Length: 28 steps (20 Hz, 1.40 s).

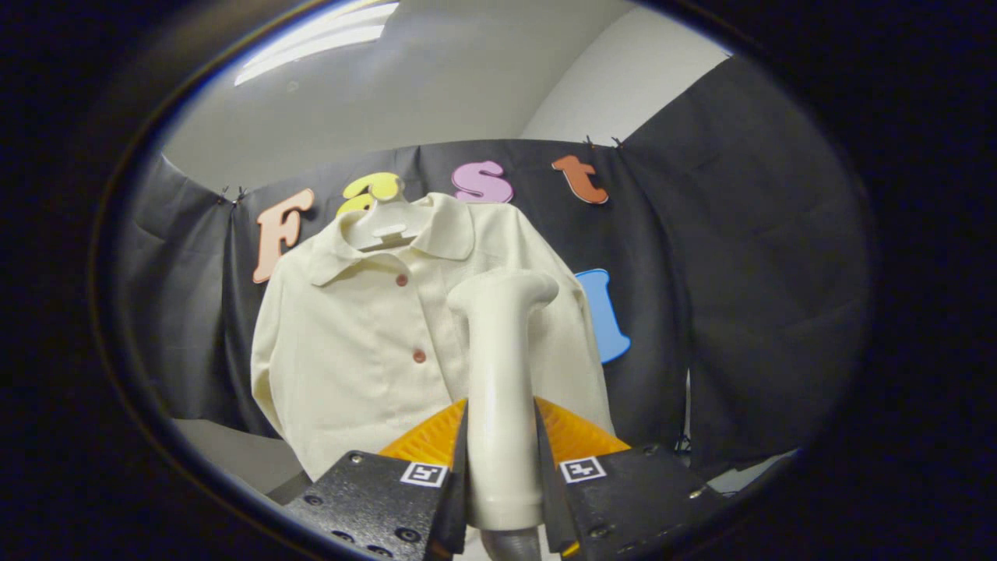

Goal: Iron the clothes twice with a garment steamer, once on the left side and once on the right side.

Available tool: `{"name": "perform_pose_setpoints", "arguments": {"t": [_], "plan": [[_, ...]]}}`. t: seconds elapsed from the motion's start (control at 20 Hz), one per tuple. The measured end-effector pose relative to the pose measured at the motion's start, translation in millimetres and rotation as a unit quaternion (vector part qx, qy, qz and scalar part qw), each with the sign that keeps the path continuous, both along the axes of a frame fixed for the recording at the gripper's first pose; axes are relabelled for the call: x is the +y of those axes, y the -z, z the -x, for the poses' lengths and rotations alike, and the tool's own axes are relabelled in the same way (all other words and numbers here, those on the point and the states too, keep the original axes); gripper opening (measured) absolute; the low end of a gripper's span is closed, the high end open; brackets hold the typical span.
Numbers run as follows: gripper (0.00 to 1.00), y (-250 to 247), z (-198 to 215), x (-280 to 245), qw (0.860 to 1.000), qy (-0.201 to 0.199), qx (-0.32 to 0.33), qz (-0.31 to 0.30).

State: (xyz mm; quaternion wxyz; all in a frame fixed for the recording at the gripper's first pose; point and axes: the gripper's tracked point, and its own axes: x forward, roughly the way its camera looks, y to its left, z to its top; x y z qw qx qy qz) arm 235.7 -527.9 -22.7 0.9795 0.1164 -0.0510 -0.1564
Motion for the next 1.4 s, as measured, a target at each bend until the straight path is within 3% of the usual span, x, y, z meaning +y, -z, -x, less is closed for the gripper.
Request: {"name": "perform_pose_setpoints", "arguments": {"t": [0.65,1.4], "plan": [[0.38,87,5,10,0.998,-0.026,0.035,-0.046],[0.39,213,56,22,0.989,-0.009,0.096,-0.116]]}}
